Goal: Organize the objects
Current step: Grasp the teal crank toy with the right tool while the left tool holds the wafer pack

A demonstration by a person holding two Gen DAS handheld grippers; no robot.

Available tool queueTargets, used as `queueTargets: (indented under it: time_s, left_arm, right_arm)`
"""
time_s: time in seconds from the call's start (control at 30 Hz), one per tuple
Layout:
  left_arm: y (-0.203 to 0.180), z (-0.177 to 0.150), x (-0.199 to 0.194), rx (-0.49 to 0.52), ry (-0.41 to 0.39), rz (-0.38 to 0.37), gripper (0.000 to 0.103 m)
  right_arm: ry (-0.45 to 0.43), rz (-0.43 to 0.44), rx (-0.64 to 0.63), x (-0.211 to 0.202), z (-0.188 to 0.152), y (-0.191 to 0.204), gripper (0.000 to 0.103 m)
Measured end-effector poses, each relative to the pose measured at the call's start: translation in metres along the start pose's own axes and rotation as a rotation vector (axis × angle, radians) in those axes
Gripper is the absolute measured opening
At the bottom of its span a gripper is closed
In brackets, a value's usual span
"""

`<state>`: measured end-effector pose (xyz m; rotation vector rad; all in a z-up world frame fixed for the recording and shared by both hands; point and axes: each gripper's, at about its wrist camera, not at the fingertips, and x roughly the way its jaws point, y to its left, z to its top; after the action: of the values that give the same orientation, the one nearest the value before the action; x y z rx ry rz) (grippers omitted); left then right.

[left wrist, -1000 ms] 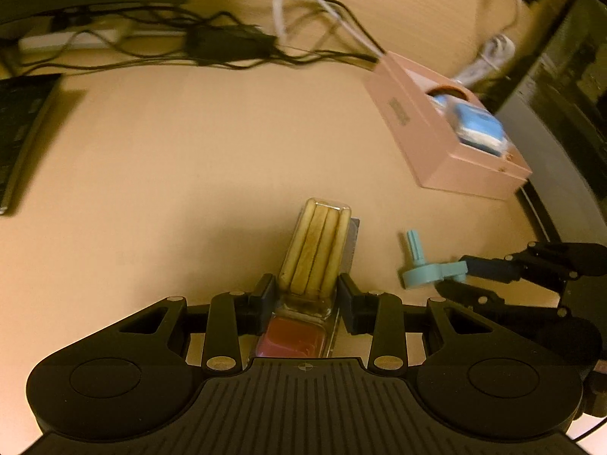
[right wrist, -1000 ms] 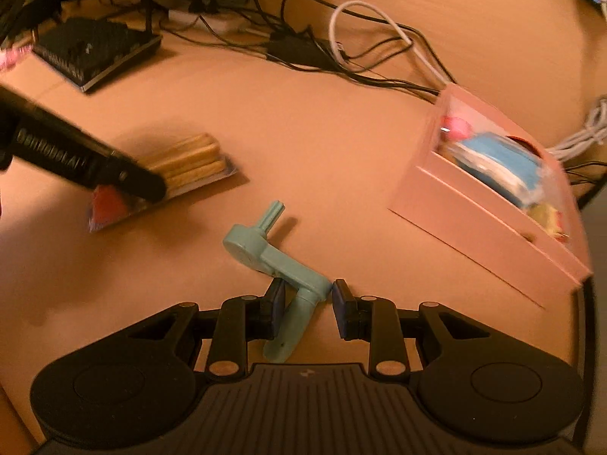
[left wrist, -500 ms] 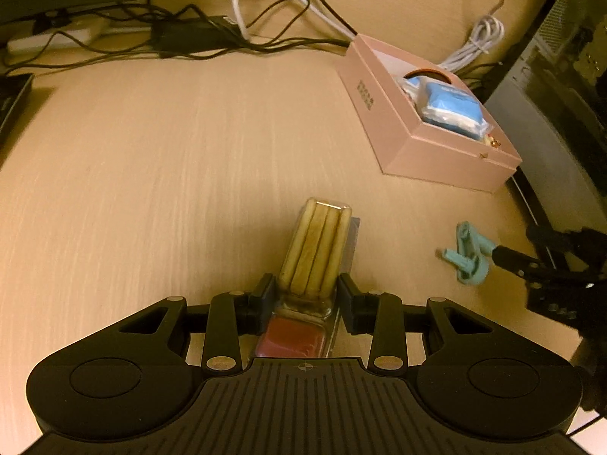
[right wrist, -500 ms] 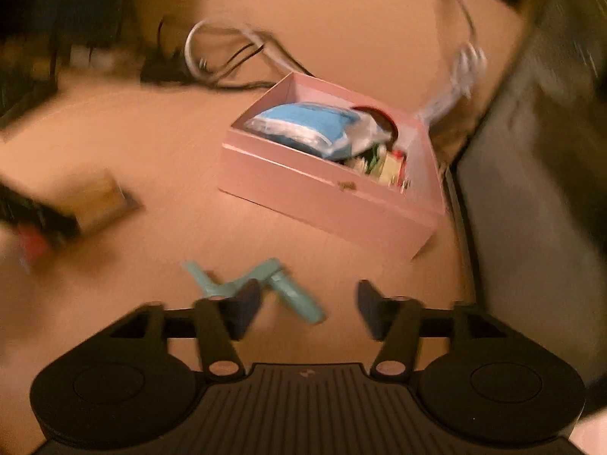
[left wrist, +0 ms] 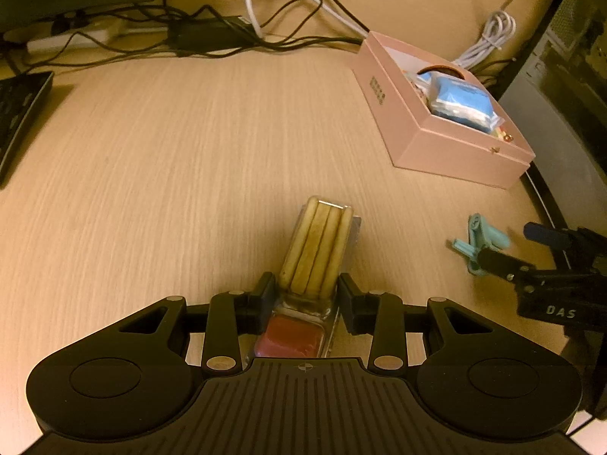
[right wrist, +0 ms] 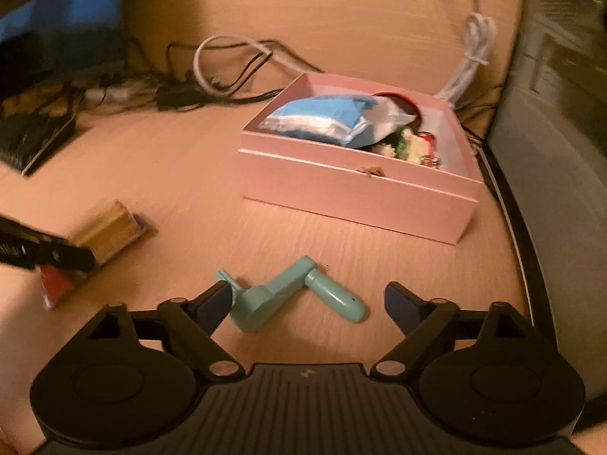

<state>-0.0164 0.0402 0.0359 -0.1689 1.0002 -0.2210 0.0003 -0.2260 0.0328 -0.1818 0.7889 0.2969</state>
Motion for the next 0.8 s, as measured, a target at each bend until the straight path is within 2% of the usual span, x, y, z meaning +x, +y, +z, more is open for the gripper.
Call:
queueTargets:
  time_s: [0.13, 0.33, 0.43, 0.6, 0.8]
  left_arm:
    - [0.001, -0.003, -0.003, -0.003, 0.005, 0.007, 0.040]
    - [0.006, -0.005, -0.006, -0.029, 0.003, 0.017, 0.040]
    - [0.006, -0.005, -0.006, -0.037, 0.001, 0.020, 0.040]
    - [0.006, -0.006, -0.006, -0.043, -0.002, 0.021, 0.040]
    - [0.008, -0.005, -0.006, -0.054, -0.005, 0.017, 0.040]
  right_arm:
    - [0.011, 0.028, -0.026, 0.001, -0.001, -0.006, 0.089]
    - [-0.004, 0.054, 0.037, -0.012, -0.006, -0.007, 0.089]
    - [0.015, 0.073, 0.075, -0.018, -0.012, -0.003, 0.089]
    - [0.036, 0.155, 0.054, -0.014, -0.013, 0.018, 0.080]
    - [0.013, 0.217, 0.016, 0.001, 0.003, 0.047, 0.080]
